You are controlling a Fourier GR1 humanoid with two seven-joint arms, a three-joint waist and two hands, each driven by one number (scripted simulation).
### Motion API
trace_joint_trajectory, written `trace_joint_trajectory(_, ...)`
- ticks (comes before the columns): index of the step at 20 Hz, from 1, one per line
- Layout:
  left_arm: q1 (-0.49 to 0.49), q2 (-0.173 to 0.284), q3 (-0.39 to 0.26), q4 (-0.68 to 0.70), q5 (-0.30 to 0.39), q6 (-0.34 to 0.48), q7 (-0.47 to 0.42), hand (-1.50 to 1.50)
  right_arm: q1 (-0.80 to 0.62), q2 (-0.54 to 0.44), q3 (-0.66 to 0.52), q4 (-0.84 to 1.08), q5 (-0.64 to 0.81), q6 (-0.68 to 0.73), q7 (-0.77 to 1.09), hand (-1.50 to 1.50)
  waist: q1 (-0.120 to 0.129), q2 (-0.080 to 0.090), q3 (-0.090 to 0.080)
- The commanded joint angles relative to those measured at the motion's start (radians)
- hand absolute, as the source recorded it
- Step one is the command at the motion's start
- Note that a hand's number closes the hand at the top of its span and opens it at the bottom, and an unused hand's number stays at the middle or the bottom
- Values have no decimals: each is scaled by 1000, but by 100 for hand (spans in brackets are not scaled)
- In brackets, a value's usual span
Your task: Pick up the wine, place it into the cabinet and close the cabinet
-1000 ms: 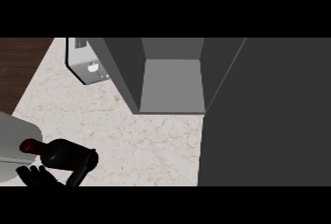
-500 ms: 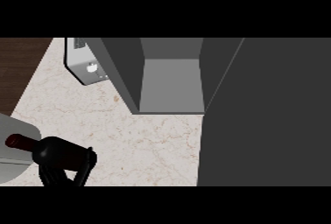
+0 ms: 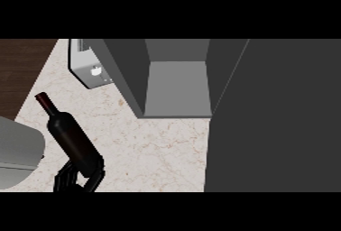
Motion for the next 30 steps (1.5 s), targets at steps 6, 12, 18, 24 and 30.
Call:
trace_joint_trajectory(6, -31, -10, -3, 51, 13, 38, -82, 150, -25, 10, -15, 48, 27, -2, -31, -150, -1, 6, -14)
trace_joint_trajectory(12, 22, 204, -377, 6, -278, -380, 213, 150, -21, 2, 19, 21, -5, 19, -2, -150, -51, 8, -16)
trace_joint_trajectory(18, 11, 295, -415, 1, -300, -671, 190, 150, -19, 16, 19, 8, 26, -13, 14, -150, -9, 6, -15)
trace_joint_trajectory(24, 53, 314, -410, -242, -316, -621, 253, 150, 54, 37, 27, 57, 53, 33, -91, -150, 1, 4, -12)
trace_joint_trajectory(30, 101, 288, -426, -508, -326, -497, 414, 150, -35, -10, -60, 71, -22, 17, -25, -150, 3, 5, -12)
